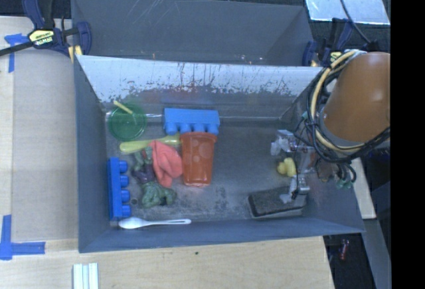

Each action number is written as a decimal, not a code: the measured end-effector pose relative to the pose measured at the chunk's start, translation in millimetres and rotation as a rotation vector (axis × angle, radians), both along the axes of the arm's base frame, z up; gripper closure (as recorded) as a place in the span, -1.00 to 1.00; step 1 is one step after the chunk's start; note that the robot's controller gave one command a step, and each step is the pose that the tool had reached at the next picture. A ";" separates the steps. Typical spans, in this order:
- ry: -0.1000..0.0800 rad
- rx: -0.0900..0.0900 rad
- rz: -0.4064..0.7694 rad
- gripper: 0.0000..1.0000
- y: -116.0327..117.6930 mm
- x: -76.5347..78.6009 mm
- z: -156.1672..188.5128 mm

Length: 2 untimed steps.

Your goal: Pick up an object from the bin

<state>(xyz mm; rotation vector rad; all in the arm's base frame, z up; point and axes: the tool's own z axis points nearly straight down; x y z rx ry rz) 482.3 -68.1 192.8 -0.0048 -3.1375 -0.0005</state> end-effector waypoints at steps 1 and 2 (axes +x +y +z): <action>-0.007 -0.001 0.003 -1.00 0.2 1.7 2.9; -0.010 -0.002 0.159 -1.00 -35.7 19.7 -76.8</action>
Offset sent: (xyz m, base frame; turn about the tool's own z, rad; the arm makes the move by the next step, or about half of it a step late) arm 0.0275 -0.0550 -0.1228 -0.2437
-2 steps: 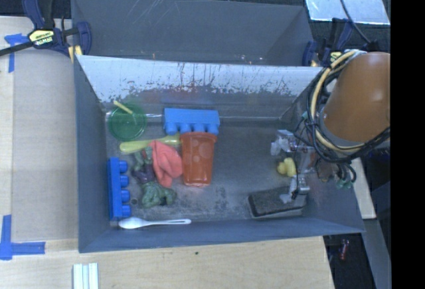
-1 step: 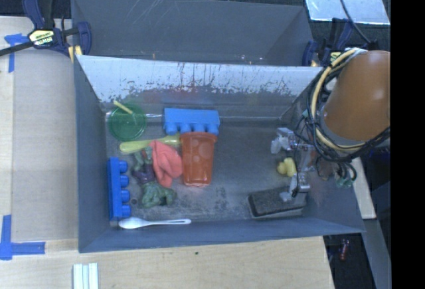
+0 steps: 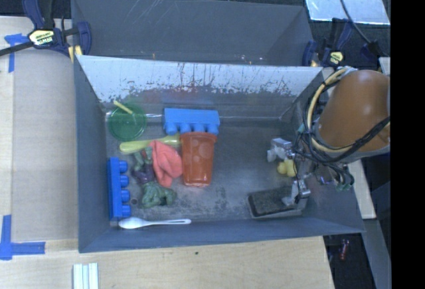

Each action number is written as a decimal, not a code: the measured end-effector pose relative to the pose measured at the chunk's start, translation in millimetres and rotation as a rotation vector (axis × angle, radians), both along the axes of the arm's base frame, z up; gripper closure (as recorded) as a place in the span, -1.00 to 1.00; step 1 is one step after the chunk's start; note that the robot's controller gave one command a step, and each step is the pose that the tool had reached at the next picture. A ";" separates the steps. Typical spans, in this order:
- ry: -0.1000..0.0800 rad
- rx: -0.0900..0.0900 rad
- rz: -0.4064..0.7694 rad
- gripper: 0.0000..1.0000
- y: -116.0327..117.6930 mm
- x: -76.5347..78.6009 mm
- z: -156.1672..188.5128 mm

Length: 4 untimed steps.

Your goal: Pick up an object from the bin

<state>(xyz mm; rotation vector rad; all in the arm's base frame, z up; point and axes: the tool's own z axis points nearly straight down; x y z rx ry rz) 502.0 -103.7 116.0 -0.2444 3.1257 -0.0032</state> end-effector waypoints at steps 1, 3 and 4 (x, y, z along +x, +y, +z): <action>-0.003 0.002 -0.096 -1.00 -10.4 -0.4 -4.7; 0.000 0.002 -0.178 -1.00 -16.6 5.1 -46.5; -0.012 0.001 -0.233 1.00 -11.1 0.4 -43.8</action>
Offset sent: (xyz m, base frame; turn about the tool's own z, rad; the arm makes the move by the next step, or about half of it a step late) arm -0.0007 -0.0050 -0.0056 -0.0835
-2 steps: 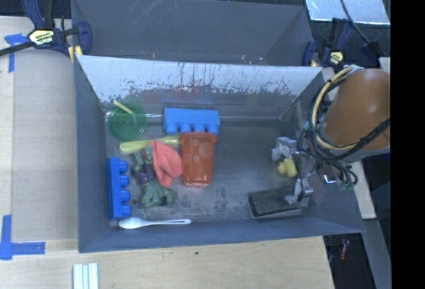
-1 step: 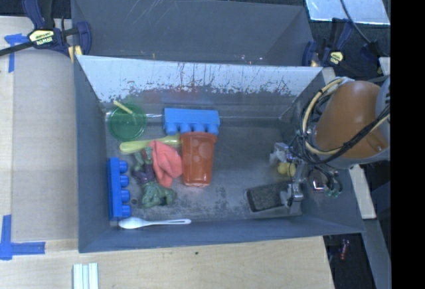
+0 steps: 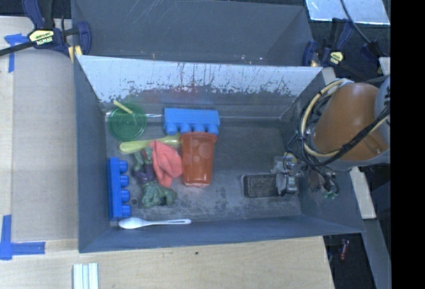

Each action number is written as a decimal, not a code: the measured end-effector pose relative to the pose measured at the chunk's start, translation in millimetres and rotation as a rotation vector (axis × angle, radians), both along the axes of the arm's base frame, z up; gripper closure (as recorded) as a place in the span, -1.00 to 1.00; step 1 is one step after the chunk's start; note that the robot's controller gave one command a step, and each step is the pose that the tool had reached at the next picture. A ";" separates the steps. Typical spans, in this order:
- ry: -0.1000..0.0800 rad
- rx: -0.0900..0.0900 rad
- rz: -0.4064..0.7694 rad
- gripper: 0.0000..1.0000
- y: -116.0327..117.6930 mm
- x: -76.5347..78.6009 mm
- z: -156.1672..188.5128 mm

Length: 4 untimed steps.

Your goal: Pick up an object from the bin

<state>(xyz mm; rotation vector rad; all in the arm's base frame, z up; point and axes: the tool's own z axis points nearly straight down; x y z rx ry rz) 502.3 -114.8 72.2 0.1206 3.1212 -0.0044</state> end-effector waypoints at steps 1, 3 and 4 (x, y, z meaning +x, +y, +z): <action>0.000 0.000 0.000 1.00 0.0 0.0 0.1; 0.001 0.000 0.002 1.00 0.1 -1.0 60.8; -0.003 -0.001 0.003 1.00 0.0 -0.5 69.7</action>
Offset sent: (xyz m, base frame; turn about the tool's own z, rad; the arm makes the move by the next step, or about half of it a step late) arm 0.0000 0.0000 0.1016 -0.0005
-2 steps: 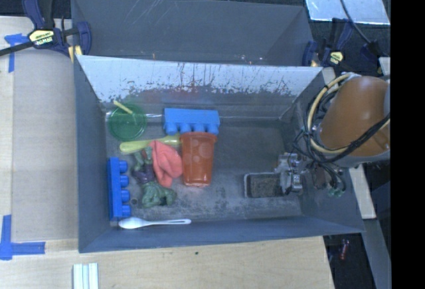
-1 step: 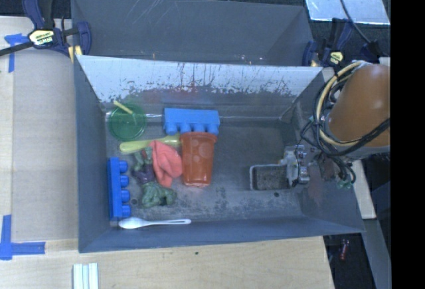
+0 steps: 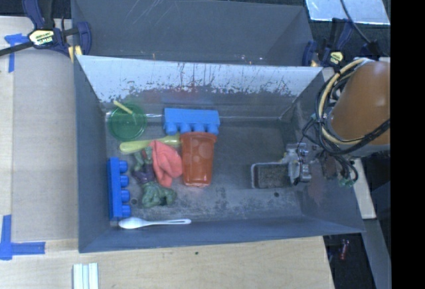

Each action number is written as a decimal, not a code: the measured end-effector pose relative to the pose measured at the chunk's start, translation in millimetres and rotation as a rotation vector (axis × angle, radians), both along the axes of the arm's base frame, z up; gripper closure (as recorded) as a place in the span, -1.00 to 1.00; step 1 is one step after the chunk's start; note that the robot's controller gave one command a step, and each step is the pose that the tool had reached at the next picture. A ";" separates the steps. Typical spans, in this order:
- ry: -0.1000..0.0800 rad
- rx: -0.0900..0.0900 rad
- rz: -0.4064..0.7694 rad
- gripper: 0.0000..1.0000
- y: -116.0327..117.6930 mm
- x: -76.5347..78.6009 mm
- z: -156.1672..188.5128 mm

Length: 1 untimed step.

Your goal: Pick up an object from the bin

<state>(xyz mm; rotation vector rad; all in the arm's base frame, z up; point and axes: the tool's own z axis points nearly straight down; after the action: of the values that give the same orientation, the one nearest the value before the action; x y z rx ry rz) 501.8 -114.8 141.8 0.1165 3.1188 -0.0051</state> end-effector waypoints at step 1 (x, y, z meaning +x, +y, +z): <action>0.000 0.000 0.000 1.00 0.1 0.0 8.5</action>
Offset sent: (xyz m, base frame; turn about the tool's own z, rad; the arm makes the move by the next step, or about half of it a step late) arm -0.0002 0.0000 0.0254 -0.0003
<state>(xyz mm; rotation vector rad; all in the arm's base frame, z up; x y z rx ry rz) 501.7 -114.8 150.3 0.1161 3.1190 -0.0050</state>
